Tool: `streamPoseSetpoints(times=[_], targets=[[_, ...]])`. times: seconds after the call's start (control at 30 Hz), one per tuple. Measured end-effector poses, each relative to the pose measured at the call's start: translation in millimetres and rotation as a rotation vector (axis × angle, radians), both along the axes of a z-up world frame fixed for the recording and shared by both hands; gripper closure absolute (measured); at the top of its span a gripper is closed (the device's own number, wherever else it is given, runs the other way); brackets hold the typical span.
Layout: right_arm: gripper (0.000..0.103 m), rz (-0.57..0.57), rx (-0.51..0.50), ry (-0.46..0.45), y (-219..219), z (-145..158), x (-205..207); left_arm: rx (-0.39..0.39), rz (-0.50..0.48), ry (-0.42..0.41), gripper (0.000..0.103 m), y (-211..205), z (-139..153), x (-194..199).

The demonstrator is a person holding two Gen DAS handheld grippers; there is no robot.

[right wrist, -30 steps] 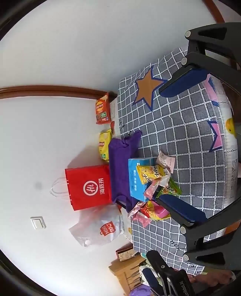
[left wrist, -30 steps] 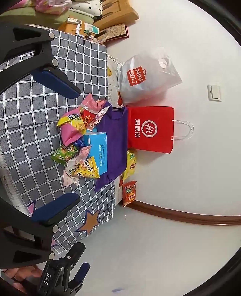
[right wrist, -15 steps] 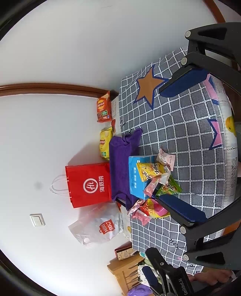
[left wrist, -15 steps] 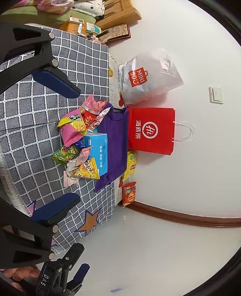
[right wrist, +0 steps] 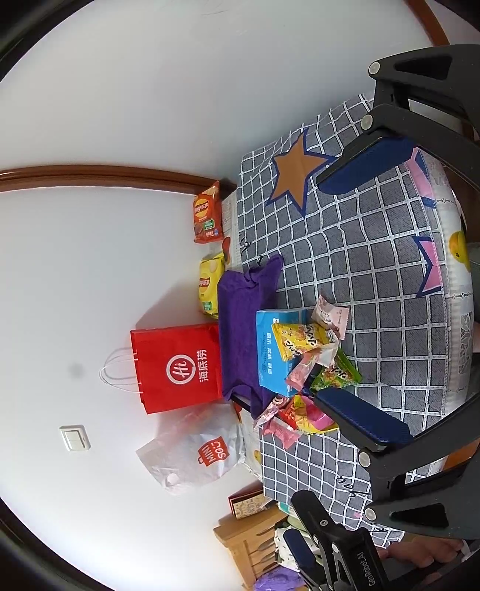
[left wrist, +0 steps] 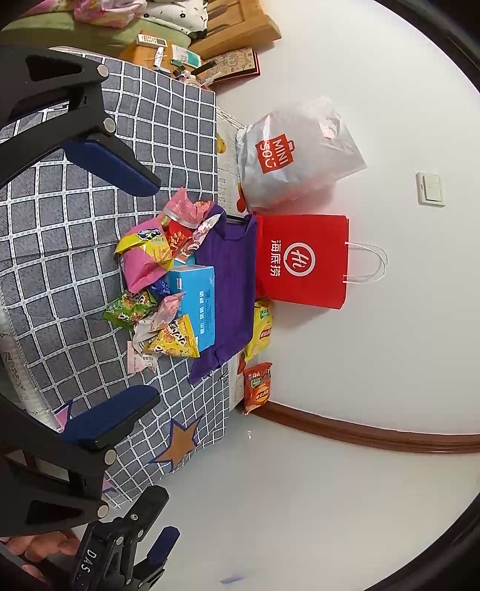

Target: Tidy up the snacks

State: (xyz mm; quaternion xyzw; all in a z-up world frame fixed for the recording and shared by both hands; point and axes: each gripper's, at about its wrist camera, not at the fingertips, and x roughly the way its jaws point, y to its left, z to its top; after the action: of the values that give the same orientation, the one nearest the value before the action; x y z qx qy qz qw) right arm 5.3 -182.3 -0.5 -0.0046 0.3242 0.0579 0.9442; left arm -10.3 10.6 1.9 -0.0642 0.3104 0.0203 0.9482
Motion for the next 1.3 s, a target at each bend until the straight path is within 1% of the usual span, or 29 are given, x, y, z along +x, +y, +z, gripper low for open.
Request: streamPoseSetpoints(times=[0.97,1.3], targets=[[0.000,0.010,-0.004,-0.005,5.9,0.0,-1.7,0.002,-0.010,0.004,0.001,-0.1,0.4,0.8],[0.000,0.011,0.010,-0.012,5.3,-7.4,3.9,0.027,-0.017,0.011,0.001,-2.4,-5.9,9.2]])
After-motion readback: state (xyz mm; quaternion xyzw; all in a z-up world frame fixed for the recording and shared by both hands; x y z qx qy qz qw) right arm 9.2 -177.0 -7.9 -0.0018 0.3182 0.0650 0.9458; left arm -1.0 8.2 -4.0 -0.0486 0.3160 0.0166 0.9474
